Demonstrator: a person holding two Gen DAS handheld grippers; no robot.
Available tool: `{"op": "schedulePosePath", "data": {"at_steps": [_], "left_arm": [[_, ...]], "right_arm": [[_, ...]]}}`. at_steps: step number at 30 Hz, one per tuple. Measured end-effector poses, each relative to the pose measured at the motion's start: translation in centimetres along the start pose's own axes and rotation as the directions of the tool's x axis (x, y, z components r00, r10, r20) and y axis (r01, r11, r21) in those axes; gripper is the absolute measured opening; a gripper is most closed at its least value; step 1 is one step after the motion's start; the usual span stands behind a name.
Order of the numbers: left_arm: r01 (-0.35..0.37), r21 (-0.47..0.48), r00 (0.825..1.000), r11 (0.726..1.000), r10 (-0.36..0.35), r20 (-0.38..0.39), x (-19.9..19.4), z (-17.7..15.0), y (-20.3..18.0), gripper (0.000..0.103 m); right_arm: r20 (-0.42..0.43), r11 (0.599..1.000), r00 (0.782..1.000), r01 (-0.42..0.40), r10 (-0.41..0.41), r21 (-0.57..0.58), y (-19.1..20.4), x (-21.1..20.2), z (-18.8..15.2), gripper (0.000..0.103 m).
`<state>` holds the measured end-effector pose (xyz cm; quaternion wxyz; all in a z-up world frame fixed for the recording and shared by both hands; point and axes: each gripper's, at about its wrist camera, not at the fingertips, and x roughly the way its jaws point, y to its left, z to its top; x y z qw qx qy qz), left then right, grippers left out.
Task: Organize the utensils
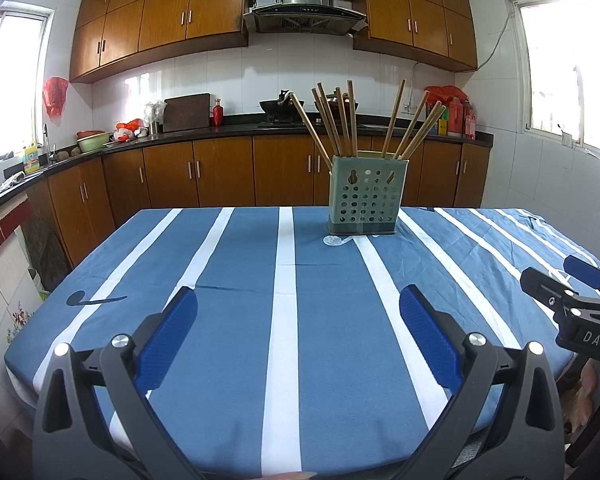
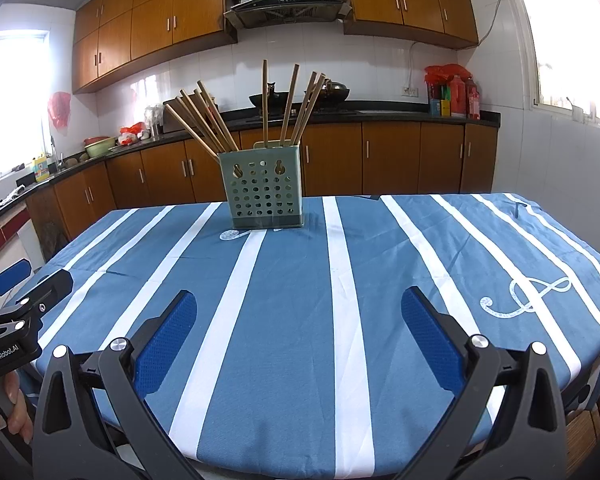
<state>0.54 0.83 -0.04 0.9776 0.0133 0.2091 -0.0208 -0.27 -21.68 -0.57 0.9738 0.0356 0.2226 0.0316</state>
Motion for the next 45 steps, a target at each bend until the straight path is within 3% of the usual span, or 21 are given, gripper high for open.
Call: {"op": "schedulePosePath", "data": {"at_steps": [45], "left_arm": [[0.001, 0.000, 1.000, 1.000, -0.001, -0.003, 0.15, -0.20, -0.16, 0.099]], "right_arm": [[-0.004, 1.000, 1.000, -0.001, 0.001, 0.007, 0.12, 0.07, -0.06, 0.101]]}}
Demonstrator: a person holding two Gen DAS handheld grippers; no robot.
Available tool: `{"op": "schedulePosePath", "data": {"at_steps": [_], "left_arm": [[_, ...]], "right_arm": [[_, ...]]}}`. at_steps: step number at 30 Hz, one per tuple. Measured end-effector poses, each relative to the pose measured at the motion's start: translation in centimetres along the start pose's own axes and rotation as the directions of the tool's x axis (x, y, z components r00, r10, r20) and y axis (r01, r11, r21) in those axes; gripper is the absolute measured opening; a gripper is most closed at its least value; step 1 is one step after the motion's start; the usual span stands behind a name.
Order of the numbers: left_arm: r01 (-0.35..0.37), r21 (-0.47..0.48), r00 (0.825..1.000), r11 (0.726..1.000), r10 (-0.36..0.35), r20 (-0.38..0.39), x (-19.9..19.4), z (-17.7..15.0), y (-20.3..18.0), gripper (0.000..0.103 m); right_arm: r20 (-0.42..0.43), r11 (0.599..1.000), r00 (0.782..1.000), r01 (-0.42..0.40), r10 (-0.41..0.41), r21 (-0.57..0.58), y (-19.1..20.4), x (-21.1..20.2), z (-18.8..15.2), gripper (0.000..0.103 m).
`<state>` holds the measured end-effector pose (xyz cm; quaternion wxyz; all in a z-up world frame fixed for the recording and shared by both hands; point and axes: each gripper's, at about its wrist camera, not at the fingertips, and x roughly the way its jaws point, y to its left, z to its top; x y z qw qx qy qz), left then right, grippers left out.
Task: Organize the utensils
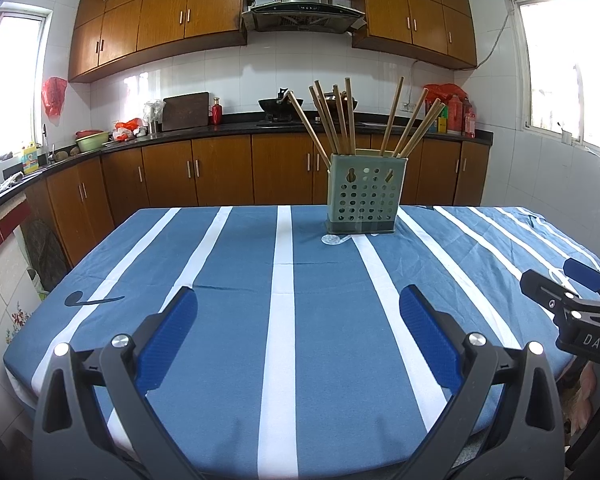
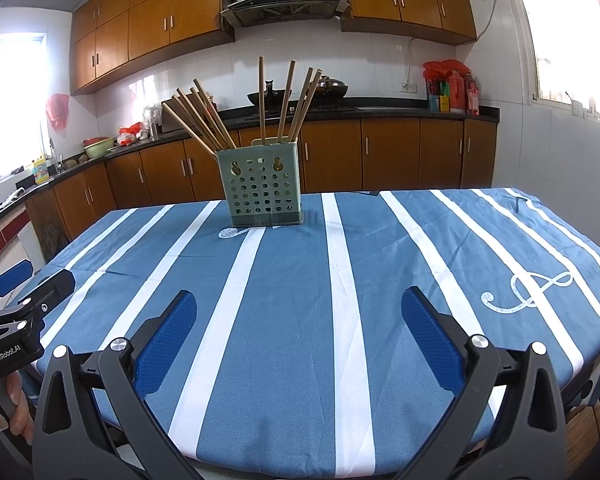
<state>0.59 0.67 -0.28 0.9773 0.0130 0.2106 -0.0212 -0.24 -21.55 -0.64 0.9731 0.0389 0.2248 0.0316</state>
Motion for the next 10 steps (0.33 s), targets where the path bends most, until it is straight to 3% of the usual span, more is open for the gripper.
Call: {"op": "schedulePosePath", "data": {"at_steps": [10], "left_arm": [[-0.001, 0.000, 1.000, 1.000, 0.001, -0.009, 0.17, 0.14, 0.02, 0.099]], "right_arm": [[0.000, 1.000, 1.000, 0.000, 0.000, 0.002, 0.02, -0.02, 0.02, 0.101]]}}
